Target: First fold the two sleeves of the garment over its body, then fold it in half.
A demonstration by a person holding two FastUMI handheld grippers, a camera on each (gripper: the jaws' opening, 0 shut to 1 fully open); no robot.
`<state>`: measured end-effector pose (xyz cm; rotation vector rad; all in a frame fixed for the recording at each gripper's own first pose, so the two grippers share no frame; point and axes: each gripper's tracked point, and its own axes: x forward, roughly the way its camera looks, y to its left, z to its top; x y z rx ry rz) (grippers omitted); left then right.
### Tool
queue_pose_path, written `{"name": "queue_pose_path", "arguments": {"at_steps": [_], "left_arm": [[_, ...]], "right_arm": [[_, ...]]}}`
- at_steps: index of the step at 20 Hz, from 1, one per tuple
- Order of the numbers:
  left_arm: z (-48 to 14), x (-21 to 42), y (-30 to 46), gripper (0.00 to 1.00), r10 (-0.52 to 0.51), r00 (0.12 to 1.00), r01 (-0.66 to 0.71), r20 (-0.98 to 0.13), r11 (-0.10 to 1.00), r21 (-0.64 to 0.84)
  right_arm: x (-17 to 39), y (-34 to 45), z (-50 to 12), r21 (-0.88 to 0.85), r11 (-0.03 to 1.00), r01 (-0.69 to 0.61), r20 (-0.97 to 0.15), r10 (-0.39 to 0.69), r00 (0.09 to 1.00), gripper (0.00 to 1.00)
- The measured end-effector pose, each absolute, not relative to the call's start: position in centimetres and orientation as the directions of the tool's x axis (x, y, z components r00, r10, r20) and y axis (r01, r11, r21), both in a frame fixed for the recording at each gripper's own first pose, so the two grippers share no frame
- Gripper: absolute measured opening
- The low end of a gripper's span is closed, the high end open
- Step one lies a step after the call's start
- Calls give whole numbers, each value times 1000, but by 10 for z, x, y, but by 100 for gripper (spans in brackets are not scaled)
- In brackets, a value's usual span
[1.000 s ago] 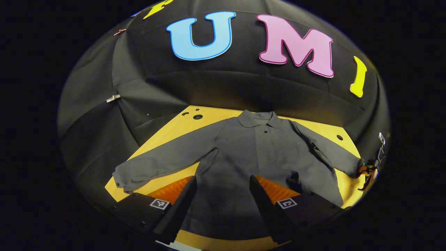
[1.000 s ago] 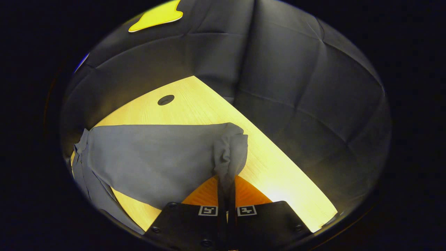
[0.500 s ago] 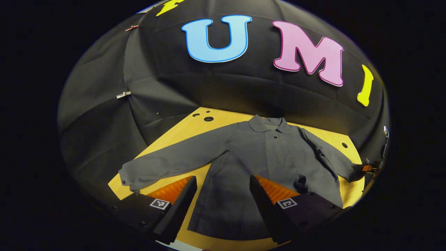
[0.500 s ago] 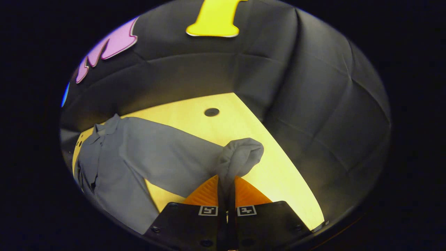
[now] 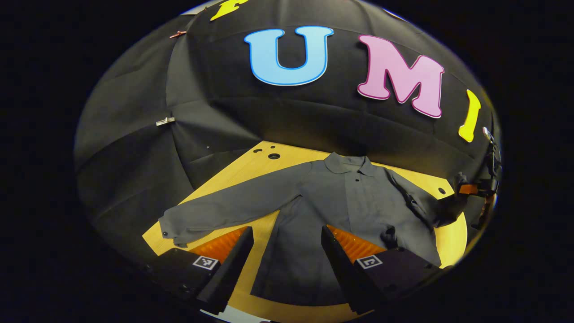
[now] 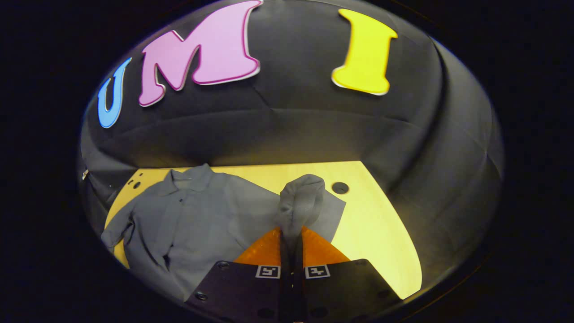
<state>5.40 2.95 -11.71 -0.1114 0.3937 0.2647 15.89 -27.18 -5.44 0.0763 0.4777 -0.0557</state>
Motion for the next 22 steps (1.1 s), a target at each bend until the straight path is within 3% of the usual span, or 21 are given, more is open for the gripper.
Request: {"name": "queue_pose_path", "arguments": {"at_steps": [7,15,22], "left_arm": [[-118,46,68,96,275,874,-333,-402,939,-82],[-127,38,115,98,346,850,-425,-398,896,-130],[-149,13,163,96,445,782,-545,-436,827,-134]], "right_arm": [[150,-201,22,27,990,-141,-437,138,889,5],[168,-13,-15,19,909,-415,-488,371,790,5],[150,125,-67,91,836,-542,-538,499,680,5]]}}
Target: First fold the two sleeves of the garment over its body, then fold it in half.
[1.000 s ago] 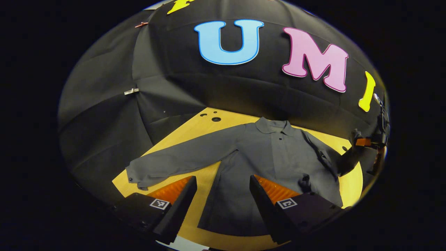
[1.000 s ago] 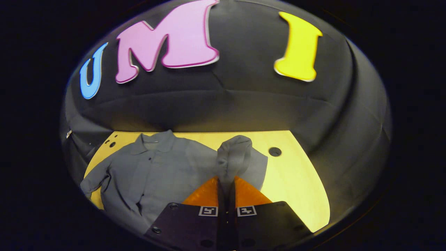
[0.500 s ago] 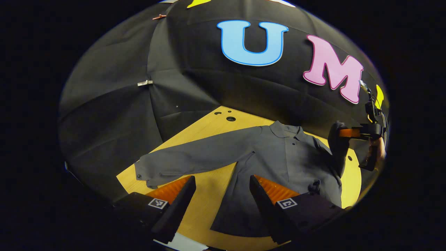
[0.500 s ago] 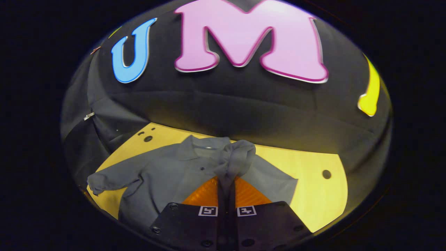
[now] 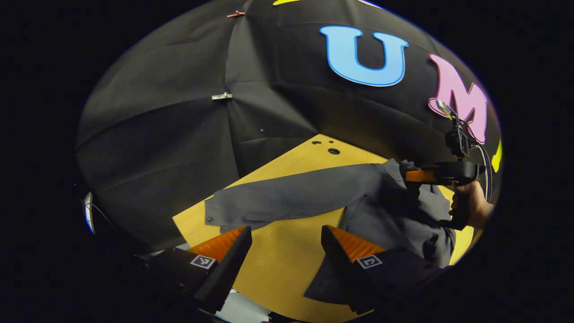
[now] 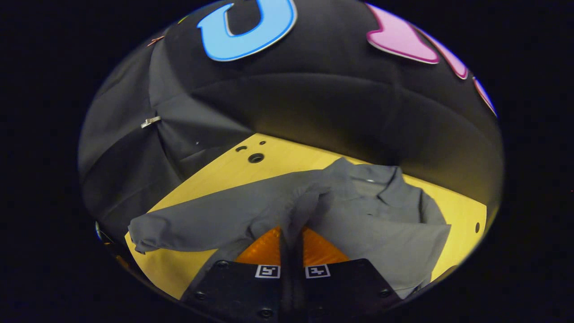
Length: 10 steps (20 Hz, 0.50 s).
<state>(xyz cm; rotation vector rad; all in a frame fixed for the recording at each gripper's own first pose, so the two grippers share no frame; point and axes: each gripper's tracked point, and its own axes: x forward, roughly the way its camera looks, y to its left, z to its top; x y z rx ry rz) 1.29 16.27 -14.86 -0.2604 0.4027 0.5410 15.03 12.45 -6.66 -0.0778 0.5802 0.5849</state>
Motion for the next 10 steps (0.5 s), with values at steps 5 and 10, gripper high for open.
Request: {"name": "queue_pose_path", "arguments": {"at_steps": [5,10], "left_arm": [[-164,-13,190,98,541,706,-640,-457,763,-87],[-175,-32,193,98,573,659,-694,-487,712,-102]], "right_arm": [[147,161,-91,64,810,-584,-560,513,650,10],[129,177,-102,110,780,-616,-588,551,593,17]]}}
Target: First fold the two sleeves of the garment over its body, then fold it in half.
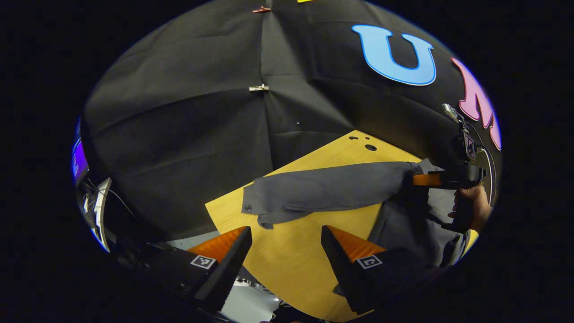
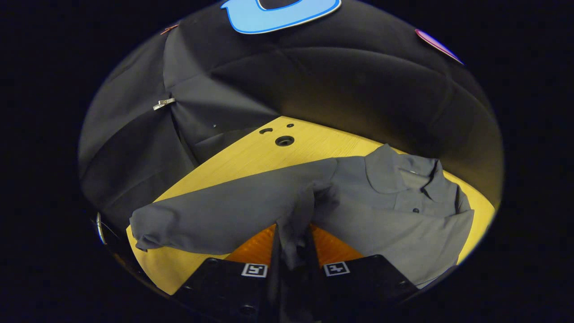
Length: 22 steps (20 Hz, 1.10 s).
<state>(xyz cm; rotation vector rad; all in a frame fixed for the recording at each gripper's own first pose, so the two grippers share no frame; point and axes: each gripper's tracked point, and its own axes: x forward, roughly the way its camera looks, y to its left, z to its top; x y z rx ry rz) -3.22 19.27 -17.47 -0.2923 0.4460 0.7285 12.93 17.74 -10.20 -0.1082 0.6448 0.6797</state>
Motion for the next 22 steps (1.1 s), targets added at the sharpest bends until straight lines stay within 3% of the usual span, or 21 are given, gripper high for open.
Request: {"name": "queue_pose_path", "arguments": {"at_steps": [1,5,11,22], "left_arm": [[-179,-38,197,98,591,642,-705,-487,706,-72],[-191,-51,215,96,633,612,-721,-474,693,-6],[-195,-45,264,97,660,585,-758,-471,652,-28],[-227,4,318,97,596,617,-727,-514,681,-83]], "right_arm": [[126,177,-99,114,774,-623,-584,559,588,45],[99,161,-67,116,749,-652,-541,598,591,100],[77,64,-25,63,816,-575,-482,530,698,100],[-14,-130,-58,129,976,-176,-617,218,756,99]]}}
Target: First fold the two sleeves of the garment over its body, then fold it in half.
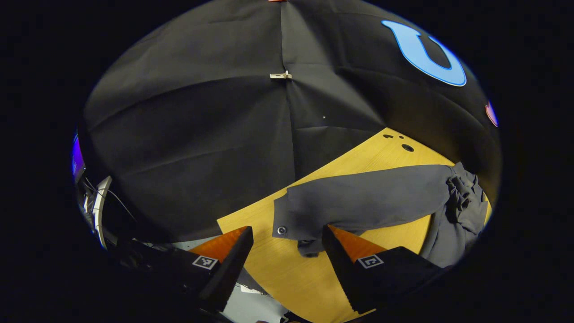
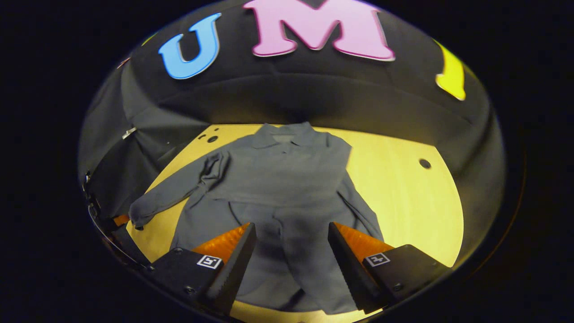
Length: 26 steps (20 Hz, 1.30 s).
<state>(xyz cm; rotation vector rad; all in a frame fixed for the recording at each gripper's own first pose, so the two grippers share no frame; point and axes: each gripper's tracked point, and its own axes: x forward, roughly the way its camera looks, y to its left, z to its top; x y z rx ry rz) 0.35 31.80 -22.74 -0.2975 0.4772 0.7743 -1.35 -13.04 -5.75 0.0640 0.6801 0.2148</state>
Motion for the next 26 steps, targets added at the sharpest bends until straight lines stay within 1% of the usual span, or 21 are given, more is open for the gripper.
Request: {"name": "queue_pose_path", "arguments": {"at_steps": [4,10,14,16,17,19,20,23,26], "left_arm": [[-234,29,329,97,561,624,-704,-544,706,-80],[-256,61,330,97,506,632,-673,-587,734,-91],[-271,73,332,97,487,623,-666,-612,741,-89],[-277,74,332,98,475,616,-669,-629,737,-98],[-277,77,335,100,478,625,-666,-617,739,-101],[-277,81,331,95,465,636,-648,-616,755,-98],[-277,85,329,95,457,641,-631,-617,771,-86],[-275,92,320,56,395,683,-544,-614,836,-67],[-272,100,315,16,382,702,-517,-601,854,-60]], "right_arm": [[-45,-158,-49,175,984,-42,-586,139,798,99],[-94,-183,-48,185,980,70,-579,52,814,99],[-117,-195,-55,181,975,127,-593,5,805,99],[-127,-193,-60,198,970,139,-603,9,798,99],[-131,-193,-62,200,969,142,-604,8,797,99],[-133,-192,-63,194,971,143,-606,4,795,99],[-134,-187,-64,198,971,136,-609,13,793,99],[-138,-170,-66,203,973,110,-622,42,782,99],[-128,-161,-60,200,977,78,-617,63,785,99]]}}
